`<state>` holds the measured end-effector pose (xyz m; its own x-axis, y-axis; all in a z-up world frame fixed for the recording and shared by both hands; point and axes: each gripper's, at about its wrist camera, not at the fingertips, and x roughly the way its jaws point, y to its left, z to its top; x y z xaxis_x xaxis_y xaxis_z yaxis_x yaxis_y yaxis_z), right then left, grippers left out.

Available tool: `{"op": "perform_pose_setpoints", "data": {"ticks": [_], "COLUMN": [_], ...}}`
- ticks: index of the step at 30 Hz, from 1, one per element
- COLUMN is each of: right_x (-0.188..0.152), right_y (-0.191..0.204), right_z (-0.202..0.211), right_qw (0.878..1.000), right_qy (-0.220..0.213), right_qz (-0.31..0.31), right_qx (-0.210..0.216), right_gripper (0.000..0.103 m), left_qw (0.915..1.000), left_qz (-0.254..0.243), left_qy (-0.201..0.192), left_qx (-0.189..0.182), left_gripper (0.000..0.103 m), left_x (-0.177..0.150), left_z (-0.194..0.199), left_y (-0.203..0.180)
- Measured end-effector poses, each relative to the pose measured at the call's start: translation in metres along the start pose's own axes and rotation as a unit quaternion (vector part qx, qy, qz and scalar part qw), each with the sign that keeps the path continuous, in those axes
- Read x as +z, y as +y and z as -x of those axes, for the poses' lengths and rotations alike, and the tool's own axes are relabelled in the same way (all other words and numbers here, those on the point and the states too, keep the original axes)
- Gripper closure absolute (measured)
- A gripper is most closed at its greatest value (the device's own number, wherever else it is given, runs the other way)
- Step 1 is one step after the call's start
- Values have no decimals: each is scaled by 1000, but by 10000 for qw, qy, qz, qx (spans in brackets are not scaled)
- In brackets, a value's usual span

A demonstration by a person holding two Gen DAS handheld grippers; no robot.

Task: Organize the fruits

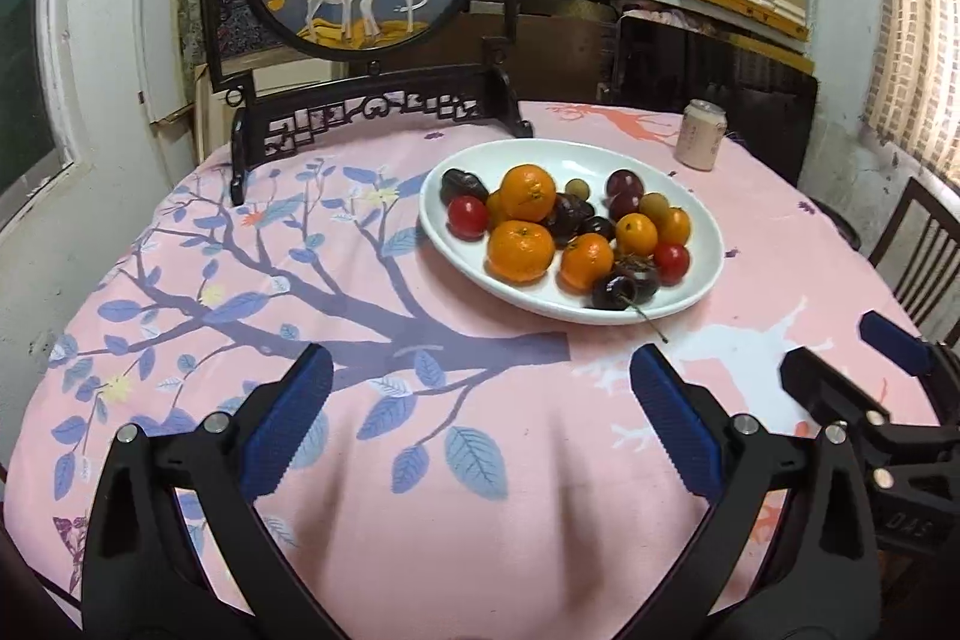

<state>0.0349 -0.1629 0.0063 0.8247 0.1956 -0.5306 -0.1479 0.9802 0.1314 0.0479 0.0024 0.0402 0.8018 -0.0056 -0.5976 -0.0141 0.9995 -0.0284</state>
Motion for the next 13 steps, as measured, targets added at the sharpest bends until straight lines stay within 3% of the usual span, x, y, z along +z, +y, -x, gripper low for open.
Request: {"op": "perform_pose_setpoints", "data": {"ticks": [3,13], "right_x": [0,0], "right_y": [0,0], "right_z": [0,-1], "right_qw": [10000,10000], "right_qy": [-13,53], "right_qz": [-7,-12], "right_qx": [-10,-36], "right_gripper": [1,1], "left_qw": [9993,9996], "left_qz": [-158,-154], "left_qy": [-106,-43], "left_qx": [318,221], "left_gripper": [2,2], "left_x": [-3,-3], "left_z": [3,1], "left_y": [-5,-6]}}
